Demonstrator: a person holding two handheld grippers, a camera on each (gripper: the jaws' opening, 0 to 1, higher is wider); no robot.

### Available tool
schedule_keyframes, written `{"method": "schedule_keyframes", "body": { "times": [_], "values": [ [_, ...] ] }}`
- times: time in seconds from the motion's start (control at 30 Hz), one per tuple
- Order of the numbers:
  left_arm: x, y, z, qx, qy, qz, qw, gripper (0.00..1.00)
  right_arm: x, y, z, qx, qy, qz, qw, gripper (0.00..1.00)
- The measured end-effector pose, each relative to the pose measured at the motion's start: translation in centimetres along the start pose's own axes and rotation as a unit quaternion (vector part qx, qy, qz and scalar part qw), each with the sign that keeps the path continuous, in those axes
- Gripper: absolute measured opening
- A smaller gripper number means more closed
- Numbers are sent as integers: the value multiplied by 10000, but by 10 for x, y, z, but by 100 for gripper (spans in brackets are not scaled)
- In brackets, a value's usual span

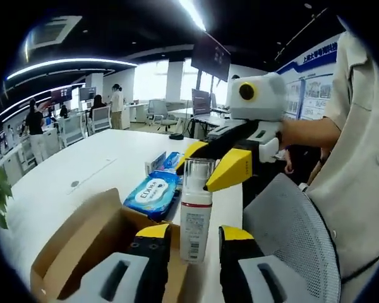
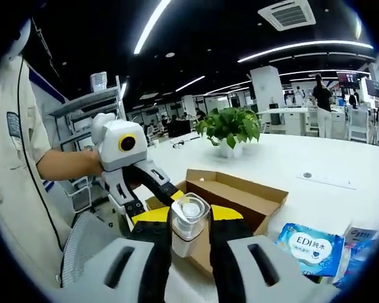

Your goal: Operate the shoe box by opening the lid, removing the specified soft item, and placing it in the target area until the item is outside and the box remains undamaged.

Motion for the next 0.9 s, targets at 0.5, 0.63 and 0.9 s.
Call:
{"method": "schedule_keyframes", "body": {
  "times": [0.5, 0.63, 0.9],
  "values": [
    [-29, -15, 37, 119, 870, 398, 9953, 51, 50, 12, 4, -58, -287, 299, 9991, 19],
    [-35, -19, 48, 154, 1145, 495, 9921, 58, 69, 13, 6, -92, -382, 382, 9985, 19],
    [-44, -24, 69, 322, 1718, 657, 9824, 67, 99, 11, 8, -212, -524, 596, 9966, 19]
  ]
}}
Point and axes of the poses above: the point that each gripper's makers call its tool centre point, and the gripper's own axes: z roughly backward along the fingers, x roughly to its right, y roughly out of its top, the point moved 6 cm from there along z, roughly backward along the fingers, and after that the axes turned 4 degrees about z, right-handed, at the moved point
